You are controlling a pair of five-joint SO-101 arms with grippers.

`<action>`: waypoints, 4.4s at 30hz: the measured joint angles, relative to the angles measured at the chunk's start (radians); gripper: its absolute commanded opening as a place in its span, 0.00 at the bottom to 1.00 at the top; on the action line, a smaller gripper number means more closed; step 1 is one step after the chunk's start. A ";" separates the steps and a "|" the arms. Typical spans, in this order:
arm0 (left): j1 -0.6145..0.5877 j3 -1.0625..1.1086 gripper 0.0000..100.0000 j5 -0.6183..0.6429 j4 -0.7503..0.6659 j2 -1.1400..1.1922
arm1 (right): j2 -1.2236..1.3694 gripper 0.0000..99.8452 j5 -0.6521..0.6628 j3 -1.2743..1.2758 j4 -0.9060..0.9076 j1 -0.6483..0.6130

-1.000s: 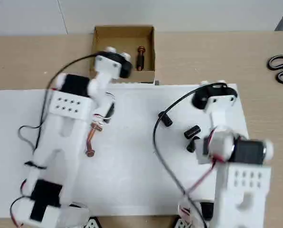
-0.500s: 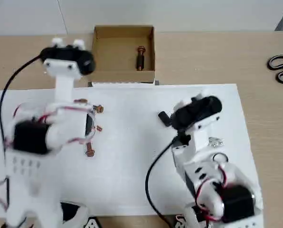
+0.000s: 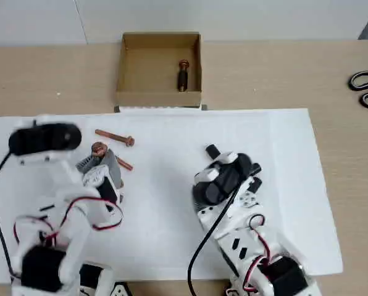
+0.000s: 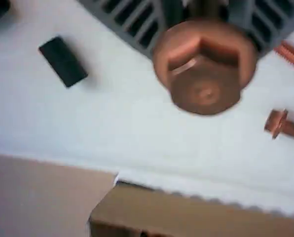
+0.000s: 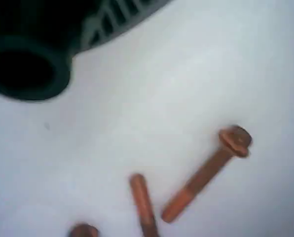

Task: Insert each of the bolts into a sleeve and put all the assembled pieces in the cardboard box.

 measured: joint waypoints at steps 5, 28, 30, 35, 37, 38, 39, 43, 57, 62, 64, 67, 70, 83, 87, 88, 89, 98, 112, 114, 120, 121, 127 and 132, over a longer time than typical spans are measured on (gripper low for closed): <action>0.098 0.170 0.00 0.017 -0.081 -0.224 | -0.017 0.00 0.000 0.080 -0.155 -0.072; 0.252 0.367 0.00 0.084 -0.305 -0.408 | -0.026 0.00 0.000 0.198 -0.252 -0.227; 0.252 0.348 0.00 0.084 -0.305 -0.408 | -0.026 0.00 0.000 0.204 -0.252 -0.227; 0.331 0.324 0.00 0.084 -0.230 -0.408 | -0.026 0.00 0.000 0.204 -0.252 -0.227; 0.365 0.322 0.00 0.084 -0.189 -0.408 | -0.026 0.00 0.000 0.204 -0.252 -0.227; 0.371 0.322 0.00 0.084 -0.176 -0.411 | -0.025 0.00 0.000 0.206 -0.252 -0.227; 0.376 0.321 0.00 0.084 -0.167 -0.413 | -0.025 0.00 0.000 0.206 -0.252 -0.227; 0.377 0.321 0.00 0.083 -0.163 -0.414 | -0.025 0.00 0.000 0.206 -0.252 -0.227; 0.379 0.311 0.00 0.084 -0.186 -0.408 | -0.025 0.00 0.000 0.204 -0.252 -0.232; 0.379 0.311 0.00 0.084 -0.190 -0.408 | -0.025 0.00 0.000 0.204 -0.252 -0.232; 0.379 0.311 0.00 0.084 -0.190 -0.408 | -0.025 0.00 0.000 0.204 -0.252 -0.232; 0.376 0.311 0.00 0.057 -0.190 -0.408 | -0.025 0.00 0.000 0.204 -0.252 -0.232; 0.321 0.311 0.00 0.041 -0.190 -0.408 | -0.025 0.00 0.000 0.204 -0.252 -0.232; 0.338 0.311 0.00 0.069 -0.190 -0.408 | -0.025 0.00 0.000 0.204 -0.252 -0.292; 0.336 0.311 0.00 0.069 -0.190 -0.408 | -0.025 0.00 0.000 0.204 -0.252 -0.295; 0.341 0.311 0.00 0.069 -0.190 -0.408 | -0.025 0.00 0.000 0.204 -0.252 -0.295; 0.341 0.311 0.00 0.069 -0.190 -0.408 | -0.025 0.00 0.000 0.204 -0.252 -0.295; 0.342 0.311 0.00 0.069 -0.190 -0.408 | -0.025 0.00 0.000 0.204 -0.252 -0.267; 0.350 0.321 0.00 0.069 -0.138 -0.408 | -0.026 0.00 0.000 0.203 -0.252 -0.262; 0.350 0.325 0.00 0.069 -0.138 -0.408 | -0.026 0.00 0.000 0.204 -0.252 -0.262; 0.367 0.327 0.00 0.069 -0.132 -0.408 | -0.026 0.00 0.000 0.204 -0.252 -0.262; 0.381 0.333 0.00 0.061 -0.132 -0.408 | -0.026 0.00 0.000 0.203 -0.252 -0.262; 0.439 0.376 0.00 0.015 -0.132 -0.408 | -0.026 0.00 0.000 0.203 -0.252 -0.258; 0.476 0.397 0.00 -0.017 -0.066 -0.408 | -0.026 0.00 0.003 0.203 -0.252 -0.261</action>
